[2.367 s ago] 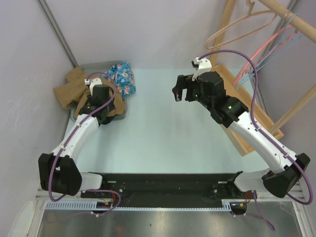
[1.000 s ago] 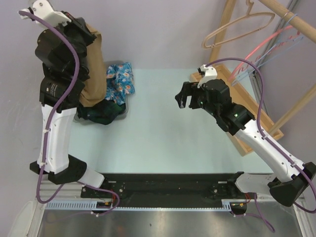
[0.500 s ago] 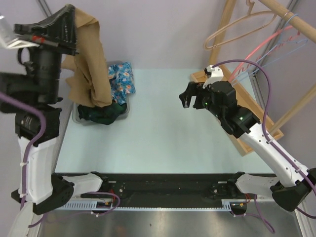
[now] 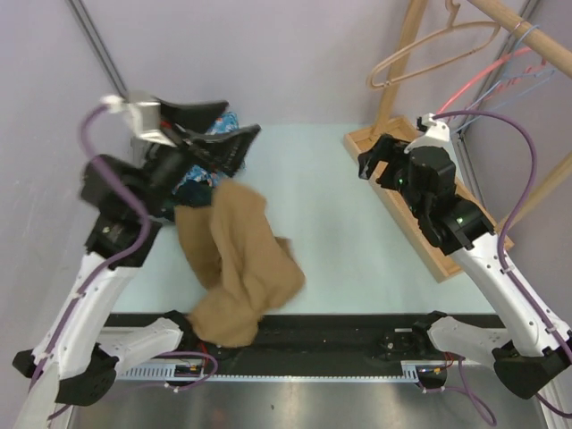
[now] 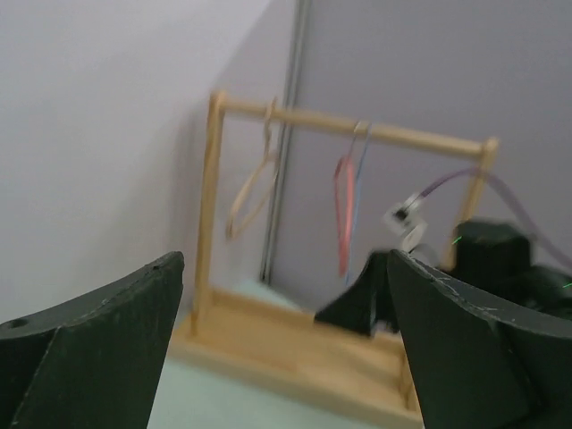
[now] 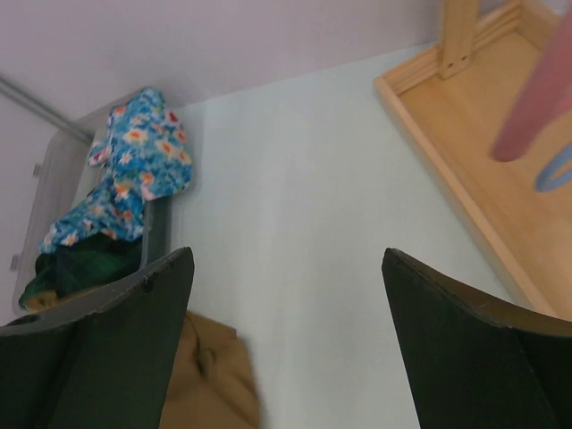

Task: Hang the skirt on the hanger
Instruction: Move the skirt to the center of the board

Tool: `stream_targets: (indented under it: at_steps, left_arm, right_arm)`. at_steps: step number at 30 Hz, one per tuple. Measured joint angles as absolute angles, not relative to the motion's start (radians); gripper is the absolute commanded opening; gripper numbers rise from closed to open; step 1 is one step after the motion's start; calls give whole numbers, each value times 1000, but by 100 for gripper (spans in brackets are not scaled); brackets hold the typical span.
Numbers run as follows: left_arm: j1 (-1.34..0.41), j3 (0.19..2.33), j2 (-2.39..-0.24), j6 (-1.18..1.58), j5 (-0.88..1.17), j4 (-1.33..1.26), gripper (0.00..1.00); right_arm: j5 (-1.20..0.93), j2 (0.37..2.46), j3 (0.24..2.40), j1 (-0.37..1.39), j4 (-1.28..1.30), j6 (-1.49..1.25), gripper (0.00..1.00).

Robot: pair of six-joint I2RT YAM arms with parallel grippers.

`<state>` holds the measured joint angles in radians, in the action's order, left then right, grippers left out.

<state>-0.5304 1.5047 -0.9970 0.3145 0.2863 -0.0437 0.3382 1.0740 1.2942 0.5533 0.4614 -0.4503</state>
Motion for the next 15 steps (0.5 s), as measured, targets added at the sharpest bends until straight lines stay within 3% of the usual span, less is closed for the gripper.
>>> stream_targets:
  at_steps: [4,9,15]
  left_arm:
    - [-538,1310,-988,341,121,120,100]
    - [-538,1243,-928,349,-56,267,100]
    - [-538,1234,-792,391,-319,391,98]
  right_arm:
    - [361,1054,1290,517,467,-458,90]
    - [233,1072,1290,544,460,-342,90]
    - [165,1201,1261,869,456,-149,91]
